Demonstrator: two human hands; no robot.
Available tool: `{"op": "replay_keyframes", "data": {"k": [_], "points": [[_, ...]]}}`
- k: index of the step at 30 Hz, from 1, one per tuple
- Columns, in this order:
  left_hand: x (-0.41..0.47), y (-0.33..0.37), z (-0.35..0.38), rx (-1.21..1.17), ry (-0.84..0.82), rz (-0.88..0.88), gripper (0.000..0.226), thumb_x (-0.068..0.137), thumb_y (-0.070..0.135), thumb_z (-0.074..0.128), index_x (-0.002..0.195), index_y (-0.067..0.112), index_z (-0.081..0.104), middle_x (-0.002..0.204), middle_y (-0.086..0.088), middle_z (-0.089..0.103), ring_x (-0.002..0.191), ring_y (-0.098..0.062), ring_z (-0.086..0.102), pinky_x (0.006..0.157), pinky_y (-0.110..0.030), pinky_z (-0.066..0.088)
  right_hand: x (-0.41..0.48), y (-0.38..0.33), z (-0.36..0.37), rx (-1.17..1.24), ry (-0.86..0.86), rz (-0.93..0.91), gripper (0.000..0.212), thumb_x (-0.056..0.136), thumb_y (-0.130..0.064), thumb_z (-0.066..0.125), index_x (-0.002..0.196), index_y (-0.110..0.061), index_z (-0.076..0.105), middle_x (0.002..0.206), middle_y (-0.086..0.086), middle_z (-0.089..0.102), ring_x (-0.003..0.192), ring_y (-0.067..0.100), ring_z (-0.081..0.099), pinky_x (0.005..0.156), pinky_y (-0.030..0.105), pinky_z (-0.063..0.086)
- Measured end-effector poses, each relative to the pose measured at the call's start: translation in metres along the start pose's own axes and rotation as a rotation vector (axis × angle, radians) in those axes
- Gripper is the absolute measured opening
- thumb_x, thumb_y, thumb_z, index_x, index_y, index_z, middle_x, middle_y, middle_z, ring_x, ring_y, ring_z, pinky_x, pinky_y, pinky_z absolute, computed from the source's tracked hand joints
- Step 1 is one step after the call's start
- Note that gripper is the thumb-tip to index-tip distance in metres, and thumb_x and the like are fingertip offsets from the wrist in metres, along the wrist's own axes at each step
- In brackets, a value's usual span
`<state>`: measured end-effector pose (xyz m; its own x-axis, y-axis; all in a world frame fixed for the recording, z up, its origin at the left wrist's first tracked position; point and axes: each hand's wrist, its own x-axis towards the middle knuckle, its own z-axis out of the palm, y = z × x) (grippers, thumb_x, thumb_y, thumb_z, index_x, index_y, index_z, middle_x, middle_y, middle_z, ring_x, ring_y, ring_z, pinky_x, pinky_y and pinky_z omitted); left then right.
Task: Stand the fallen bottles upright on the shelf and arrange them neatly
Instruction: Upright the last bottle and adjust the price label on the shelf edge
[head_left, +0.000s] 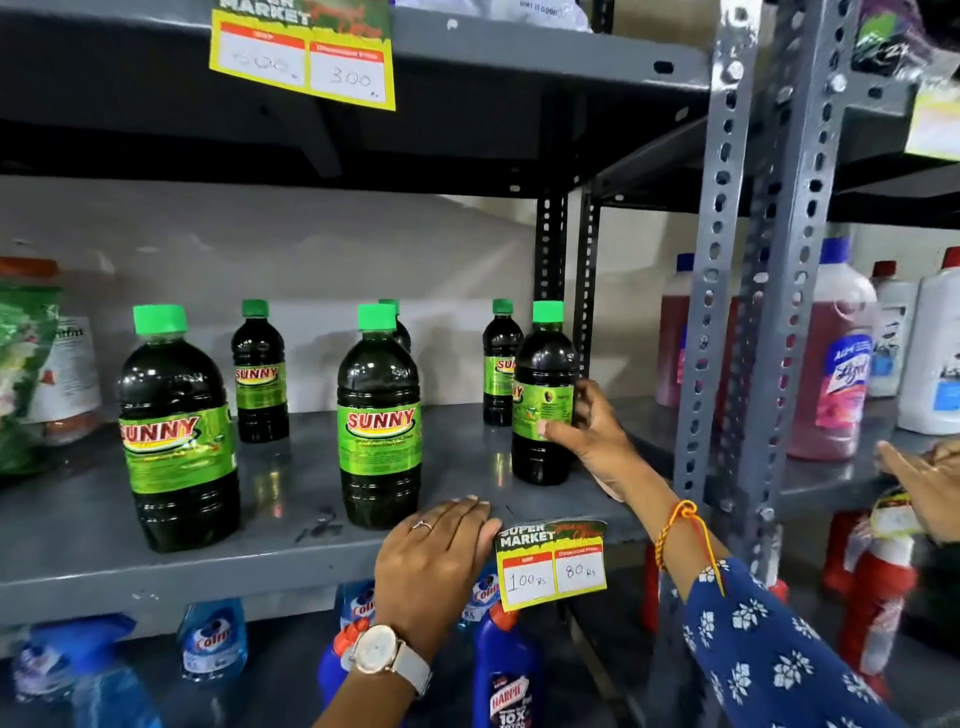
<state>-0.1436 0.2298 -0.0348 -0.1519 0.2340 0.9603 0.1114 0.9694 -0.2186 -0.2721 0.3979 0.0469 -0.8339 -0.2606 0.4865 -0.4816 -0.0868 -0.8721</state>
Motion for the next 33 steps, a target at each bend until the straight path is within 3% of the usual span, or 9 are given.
{"op": "replay_keyframes", "data": {"k": [4,7,10,14,19,22,25,28,33], "points": [[-0.0027,-0.0002,0.002,0.013,0.025,0.017,0.04,0.098,0.032,0.042,0.085,0.014,0.075,0.088,0.0,0.075,0.079,-0.016,0.07,0.074,-0.028,0.045,-0.0023,-0.0004,0.0008,0.02,-0.057,0.021,0.077,0.063,-0.018,0.079,0.122,-0.027,0.031,0.114,-0.008,0.055,0.105,0.008,0.056,0.081,0.018,0.046],[-0.0037,-0.0003,0.0038,0.018,0.05,0.024,0.039,0.098,0.032,0.043,0.085,0.014,0.075,0.088,0.0,0.075,0.079,-0.016,0.07,0.075,-0.027,0.044,-0.0038,-0.0031,0.0046,-0.12,-0.076,0.057,0.101,0.044,-0.031,0.089,0.121,-0.024,0.024,0.12,0.0,0.052,0.11,0.014,0.053,0.093,0.03,0.044],[-0.0034,-0.0001,0.0045,0.022,0.066,0.019,0.04,0.098,0.032,0.042,0.085,0.014,0.075,0.088,0.0,0.075,0.079,-0.016,0.07,0.076,-0.027,0.043,-0.0046,-0.0015,0.003,-0.053,-0.076,0.081,0.084,0.056,-0.011,0.083,0.12,-0.019,0.03,0.123,0.007,0.054,0.112,0.021,0.054,0.1,0.037,0.042],[-0.0035,0.0008,0.0046,0.034,0.071,0.014,0.038,0.097,0.031,0.043,0.085,0.014,0.075,0.088,0.0,0.075,0.08,-0.016,0.07,0.075,-0.027,0.043,-0.006,-0.0032,0.0015,0.096,-0.214,0.139,0.06,0.075,0.011,0.061,0.122,-0.019,0.039,0.122,0.011,0.056,0.109,0.019,0.054,0.099,0.031,0.039],[-0.0035,0.0012,0.004,0.035,0.076,0.015,0.038,0.097,0.031,0.043,0.085,0.014,0.075,0.088,0.0,0.075,0.081,-0.016,0.07,0.075,-0.028,0.044,-0.007,-0.0063,0.0053,-0.044,-0.081,0.104,0.068,0.07,0.008,0.069,0.129,-0.002,0.035,0.117,0.012,0.055,0.106,0.022,0.056,0.092,0.028,0.045],[-0.0033,0.0015,0.0031,0.035,0.076,0.018,0.037,0.096,0.03,0.044,0.084,0.014,0.075,0.088,0.0,0.075,0.081,-0.016,0.07,0.075,-0.027,0.043,-0.0084,-0.0081,0.0042,0.013,-0.105,0.149,0.061,0.074,0.012,0.062,0.129,0.003,0.036,0.119,0.017,0.053,0.113,0.028,0.052,0.099,0.036,0.042],[-0.0029,0.0014,0.0031,0.026,0.069,0.017,0.038,0.097,0.03,0.043,0.084,0.014,0.075,0.088,0.0,0.075,0.081,-0.016,0.07,0.074,-0.028,0.045,-0.0083,-0.0076,0.0032,0.052,-0.127,0.169,0.062,0.074,0.01,0.064,0.129,0.0,0.037,0.124,0.015,0.052,0.116,0.027,0.051,0.103,0.038,0.039],[-0.0031,0.0022,0.0024,0.022,0.057,0.016,0.04,0.097,0.03,0.042,0.084,0.014,0.075,0.089,-0.001,0.075,0.081,-0.016,0.07,0.073,-0.029,0.048,-0.0072,-0.0048,0.0042,-0.119,-0.066,0.13,0.06,0.069,-0.002,0.075,0.12,-0.006,0.045,0.12,0.012,0.054,0.107,0.021,0.055,0.094,0.031,0.044],[-0.002,0.0029,0.0016,0.009,0.059,0.01,0.039,0.097,0.028,0.042,0.083,0.013,0.075,0.087,0.0,0.075,0.081,-0.016,0.07,0.072,-0.03,0.051,-0.0072,-0.003,0.0004,-0.002,-0.118,0.174,0.052,0.075,0.001,0.067,0.122,-0.002,0.048,0.129,0.021,0.053,0.122,0.031,0.05,0.107,0.042,0.036]]}}
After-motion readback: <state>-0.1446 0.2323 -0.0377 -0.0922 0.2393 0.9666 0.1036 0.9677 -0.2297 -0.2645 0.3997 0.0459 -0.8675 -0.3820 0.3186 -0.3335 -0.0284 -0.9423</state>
